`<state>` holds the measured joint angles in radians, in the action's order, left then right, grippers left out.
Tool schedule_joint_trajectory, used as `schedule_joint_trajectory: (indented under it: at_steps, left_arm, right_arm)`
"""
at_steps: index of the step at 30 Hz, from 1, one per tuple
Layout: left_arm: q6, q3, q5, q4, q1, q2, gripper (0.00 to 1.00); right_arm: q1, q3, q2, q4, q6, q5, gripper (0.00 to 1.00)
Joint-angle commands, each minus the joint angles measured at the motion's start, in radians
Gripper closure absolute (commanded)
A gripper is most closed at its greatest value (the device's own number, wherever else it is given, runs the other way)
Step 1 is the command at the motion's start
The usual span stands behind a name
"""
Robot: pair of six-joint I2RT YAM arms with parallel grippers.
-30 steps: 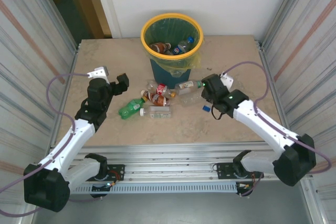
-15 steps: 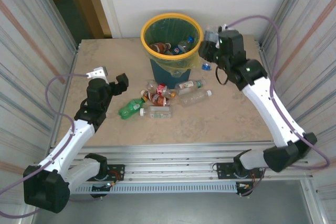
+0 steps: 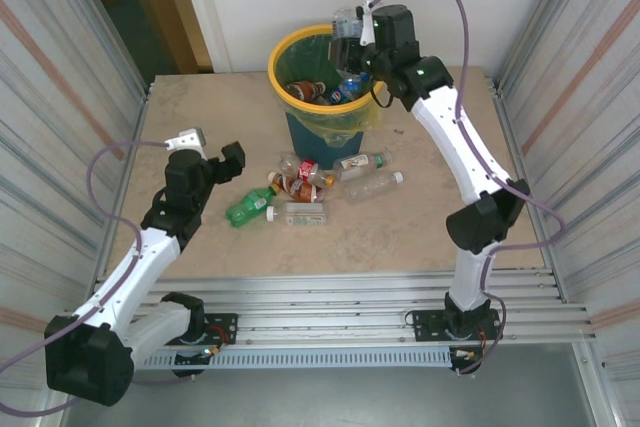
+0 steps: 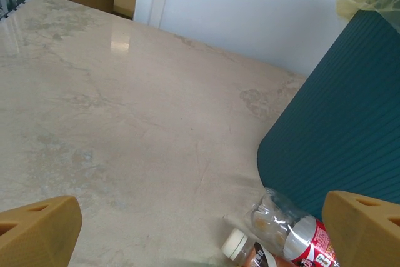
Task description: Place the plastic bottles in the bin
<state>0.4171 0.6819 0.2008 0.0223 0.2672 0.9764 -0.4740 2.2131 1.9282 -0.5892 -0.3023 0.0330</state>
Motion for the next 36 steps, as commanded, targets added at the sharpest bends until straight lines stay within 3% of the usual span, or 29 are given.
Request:
schedule_joint_trajectory:
  at_steps: [1, 8, 13, 24, 36]
  left_arm:
    - [0.009, 0.01, -0.015, -0.008, -0.008, -0.001, 0.01]
    - [0.009, 0.015, -0.02, -0.007, -0.009, 0.011, 0.01]
    - [0.01, 0.016, -0.021, -0.008, -0.011, 0.021, 0.01]
    - [0.013, 0.019, -0.023, -0.017, -0.01, 0.02, 0.01]
    - [0.021, 0.019, -0.006, -0.039, -0.01, 0.002, 0.01]
  right_arm:
    - [-0.018, 0.064, 0.068, 0.036, 0.075, 0.023, 0.56]
    - [-0.061, 0.182, 0.209, 0.014, 0.127, 0.035, 0.54]
    - [-0.081, 0.187, 0.241, 0.012, 0.146, 0.017, 0.46]
    - [-0.086, 0.186, 0.253, -0.021, 0.149, 0.011, 0.24]
    - [-0.089, 0.186, 0.184, -0.024, 0.169, -0.015, 0.2]
